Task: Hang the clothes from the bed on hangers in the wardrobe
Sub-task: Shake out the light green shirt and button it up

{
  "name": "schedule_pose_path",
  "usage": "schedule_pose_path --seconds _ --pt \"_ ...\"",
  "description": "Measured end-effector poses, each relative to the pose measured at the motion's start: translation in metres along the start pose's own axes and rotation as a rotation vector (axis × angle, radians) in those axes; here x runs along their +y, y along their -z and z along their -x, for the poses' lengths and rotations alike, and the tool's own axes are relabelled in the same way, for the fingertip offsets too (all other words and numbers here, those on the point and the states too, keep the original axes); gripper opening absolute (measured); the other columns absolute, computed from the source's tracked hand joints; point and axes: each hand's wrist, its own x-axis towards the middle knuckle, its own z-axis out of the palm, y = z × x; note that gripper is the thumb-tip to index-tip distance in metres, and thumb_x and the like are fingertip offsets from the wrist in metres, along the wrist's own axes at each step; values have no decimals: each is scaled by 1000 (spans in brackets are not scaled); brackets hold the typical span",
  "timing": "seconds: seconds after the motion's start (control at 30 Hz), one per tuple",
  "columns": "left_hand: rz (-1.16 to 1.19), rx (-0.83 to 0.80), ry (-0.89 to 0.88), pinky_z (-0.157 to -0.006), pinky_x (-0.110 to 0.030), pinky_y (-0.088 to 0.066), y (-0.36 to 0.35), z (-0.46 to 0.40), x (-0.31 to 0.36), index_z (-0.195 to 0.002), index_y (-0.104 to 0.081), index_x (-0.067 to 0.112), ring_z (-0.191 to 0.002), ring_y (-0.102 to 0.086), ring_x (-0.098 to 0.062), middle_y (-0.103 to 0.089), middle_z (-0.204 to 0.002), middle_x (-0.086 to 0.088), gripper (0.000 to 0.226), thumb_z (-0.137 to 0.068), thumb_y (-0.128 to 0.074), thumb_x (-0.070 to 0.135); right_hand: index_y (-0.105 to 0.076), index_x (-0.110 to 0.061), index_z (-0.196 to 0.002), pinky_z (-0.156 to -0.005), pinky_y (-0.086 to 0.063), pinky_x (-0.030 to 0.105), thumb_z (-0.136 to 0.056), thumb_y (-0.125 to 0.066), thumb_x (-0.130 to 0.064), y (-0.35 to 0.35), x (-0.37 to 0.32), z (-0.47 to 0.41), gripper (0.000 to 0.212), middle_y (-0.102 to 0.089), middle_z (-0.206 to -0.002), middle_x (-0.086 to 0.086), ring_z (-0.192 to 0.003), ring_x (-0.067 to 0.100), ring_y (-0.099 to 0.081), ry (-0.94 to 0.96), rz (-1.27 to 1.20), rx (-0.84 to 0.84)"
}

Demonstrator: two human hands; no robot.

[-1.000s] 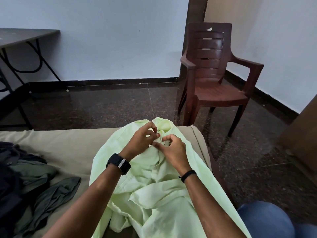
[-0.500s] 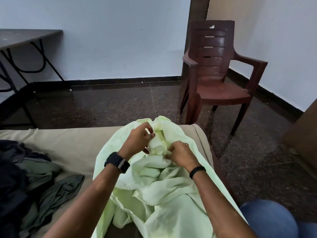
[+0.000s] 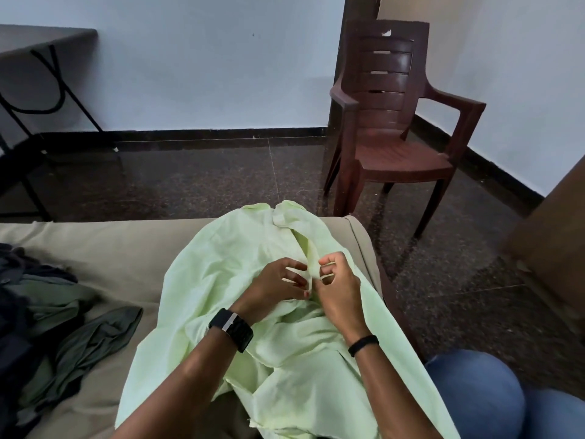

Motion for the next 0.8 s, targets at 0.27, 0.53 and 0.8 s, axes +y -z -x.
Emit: schedule_pose_path --seconds 0.27,0.53,0.8 --pt "-23 154 27 -65 -24 -47 -17 8 -23 -99 -63 3 -72 -62 -17 -69 -80 -9 25 -79 -65 -11 -50 -25 -100 -70 -45 17 -83 -67 -4 -2 11 20 32 -60 -87 -10 -78 1 -57 112 13 140" --pt "84 372 40 -75 -30 -55 -31 14 -43 -102 -60 3 -80 -67 -23 -70 -91 -19 30 -76 -69 -9 -57 -15 -105 -75 -49 18 -85 -64 2 -5 29 28 28 -59 -84 -8 -83 12 -59 168 180 -114" --pt "244 514 -22 -69 -27 -56 -34 24 -50 -91 -54 8 -78 -70 -21 -71 -82 -13 33 -72 -74 -9 -52 -17 -113 -66 -42 4 -82 -72 -6 -4 29 32 39 -60 -81 -10 -74 -1 -59 162 76 -144"
